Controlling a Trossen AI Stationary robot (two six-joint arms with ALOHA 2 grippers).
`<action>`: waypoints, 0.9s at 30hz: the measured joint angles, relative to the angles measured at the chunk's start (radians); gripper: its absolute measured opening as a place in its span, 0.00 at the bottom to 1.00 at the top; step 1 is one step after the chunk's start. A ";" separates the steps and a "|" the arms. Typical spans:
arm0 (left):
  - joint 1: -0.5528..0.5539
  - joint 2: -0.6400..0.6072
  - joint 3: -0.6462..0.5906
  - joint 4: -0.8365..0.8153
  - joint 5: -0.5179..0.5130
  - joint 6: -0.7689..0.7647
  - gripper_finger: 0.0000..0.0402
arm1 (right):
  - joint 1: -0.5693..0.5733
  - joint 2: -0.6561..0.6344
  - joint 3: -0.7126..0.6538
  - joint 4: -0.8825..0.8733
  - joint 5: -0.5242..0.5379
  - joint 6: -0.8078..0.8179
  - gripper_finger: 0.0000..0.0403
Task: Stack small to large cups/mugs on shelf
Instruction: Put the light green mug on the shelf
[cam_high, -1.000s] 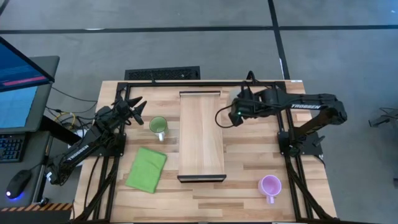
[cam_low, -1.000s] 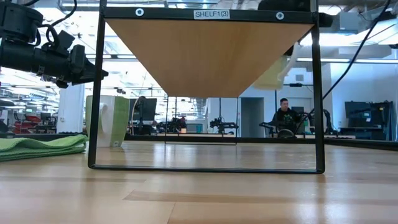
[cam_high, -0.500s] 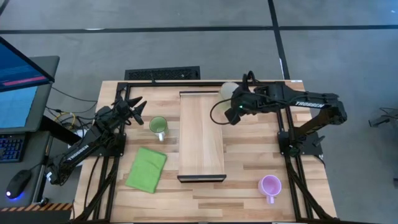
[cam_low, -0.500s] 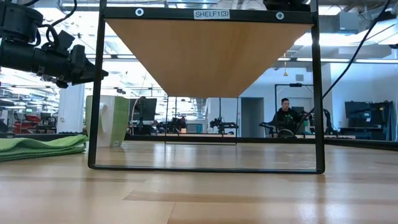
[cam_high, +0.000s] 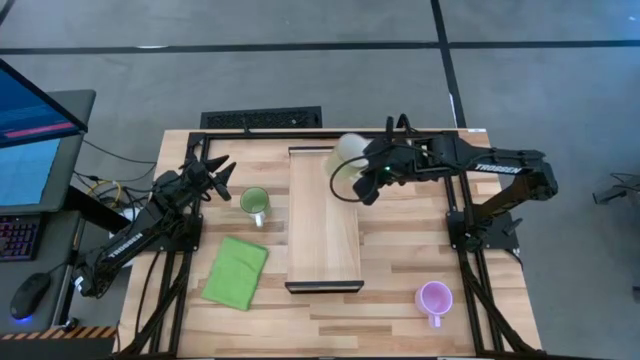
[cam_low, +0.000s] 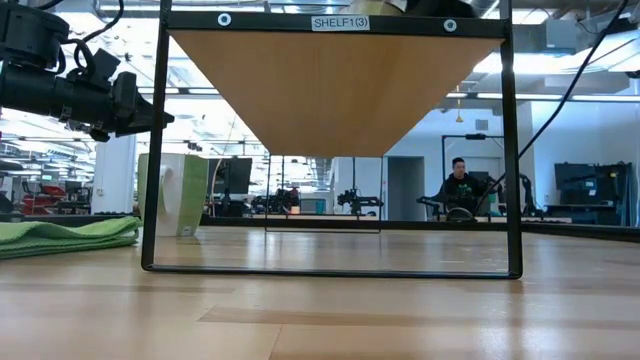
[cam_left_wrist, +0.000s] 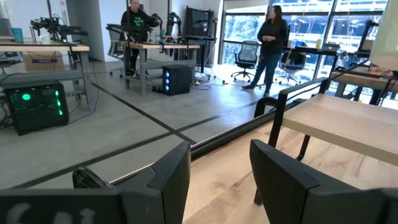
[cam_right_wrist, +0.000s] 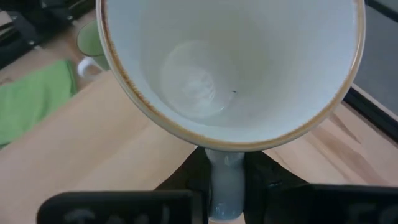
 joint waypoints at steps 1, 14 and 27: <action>0.000 0.000 0.000 0.000 0.000 0.000 0.39 | 0.000 0.000 0.000 0.006 -0.001 -0.009 0.16; 0.000 0.000 0.000 0.000 0.000 0.000 0.39 | -0.002 0.085 0.001 0.108 0.001 -0.183 0.16; 0.000 0.000 0.000 0.000 0.000 0.000 0.39 | -0.005 0.249 0.219 -0.021 -0.016 -0.344 0.16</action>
